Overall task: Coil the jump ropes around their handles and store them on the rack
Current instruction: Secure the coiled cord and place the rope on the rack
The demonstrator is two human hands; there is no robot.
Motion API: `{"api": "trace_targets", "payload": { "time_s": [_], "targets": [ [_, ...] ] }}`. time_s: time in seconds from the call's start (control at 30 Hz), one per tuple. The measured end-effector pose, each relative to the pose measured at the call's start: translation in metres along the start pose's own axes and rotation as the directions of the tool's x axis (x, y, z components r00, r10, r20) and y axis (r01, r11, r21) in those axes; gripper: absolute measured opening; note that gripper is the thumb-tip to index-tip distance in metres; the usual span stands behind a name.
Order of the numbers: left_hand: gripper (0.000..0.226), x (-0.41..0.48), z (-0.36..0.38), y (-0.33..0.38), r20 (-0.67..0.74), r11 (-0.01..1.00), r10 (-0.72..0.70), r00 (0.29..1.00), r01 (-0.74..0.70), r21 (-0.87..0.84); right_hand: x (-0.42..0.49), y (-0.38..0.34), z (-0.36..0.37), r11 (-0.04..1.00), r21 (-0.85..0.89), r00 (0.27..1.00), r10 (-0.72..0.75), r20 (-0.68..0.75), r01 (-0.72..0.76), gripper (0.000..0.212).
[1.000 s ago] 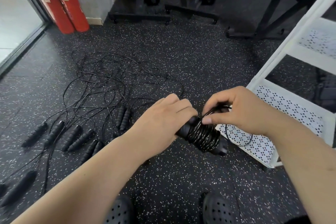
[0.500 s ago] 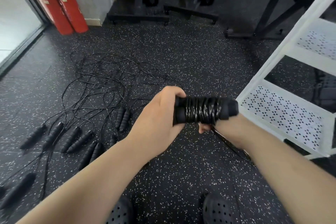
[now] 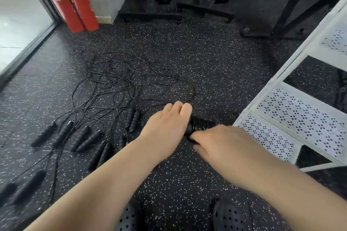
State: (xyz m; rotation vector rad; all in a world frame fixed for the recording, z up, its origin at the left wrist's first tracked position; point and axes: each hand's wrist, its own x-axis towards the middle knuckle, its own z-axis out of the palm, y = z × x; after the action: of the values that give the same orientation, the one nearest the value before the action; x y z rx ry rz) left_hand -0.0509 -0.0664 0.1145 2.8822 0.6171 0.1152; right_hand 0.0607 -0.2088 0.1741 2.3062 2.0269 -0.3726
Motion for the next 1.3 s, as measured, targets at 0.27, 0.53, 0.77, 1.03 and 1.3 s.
{"api": "trace_targets", "payload": {
  "time_s": [0.27,0.53,0.77,1.03,1.3],
  "targets": [
    [0.054,-0.001,-0.001,0.015,0.003,0.944,0.263,0.965,-0.256,-0.207,0.011,0.073,-0.017,0.908,0.419,0.992,0.073,-0.103,-0.023,0.034],
    [0.054,0.000,-0.012,0.015,-0.225,0.859,0.313,0.923,-0.376,-0.348,0.013,0.079,-0.010,0.597,0.802,0.992,0.103,-0.066,-0.008,0.037],
    [0.073,0.003,-0.021,0.018,-0.198,0.772,-0.365,0.910,0.177,-0.610,0.019,0.070,-0.007,0.406,0.913,0.948,0.303,-0.097,-0.036,0.038],
    [0.040,0.008,-0.024,0.041,0.302,-0.103,-0.499,0.812,0.291,-0.951,0.032,0.022,0.015,0.525,0.844,0.785,0.567,-0.250,-0.111,0.046],
    [0.037,0.004,-0.023,0.035,0.064,0.045,-0.583,0.810,0.111,-0.993,0.037,0.004,0.016,0.536,0.842,0.794,0.539,-0.283,-0.064,0.044]
  ]
}}
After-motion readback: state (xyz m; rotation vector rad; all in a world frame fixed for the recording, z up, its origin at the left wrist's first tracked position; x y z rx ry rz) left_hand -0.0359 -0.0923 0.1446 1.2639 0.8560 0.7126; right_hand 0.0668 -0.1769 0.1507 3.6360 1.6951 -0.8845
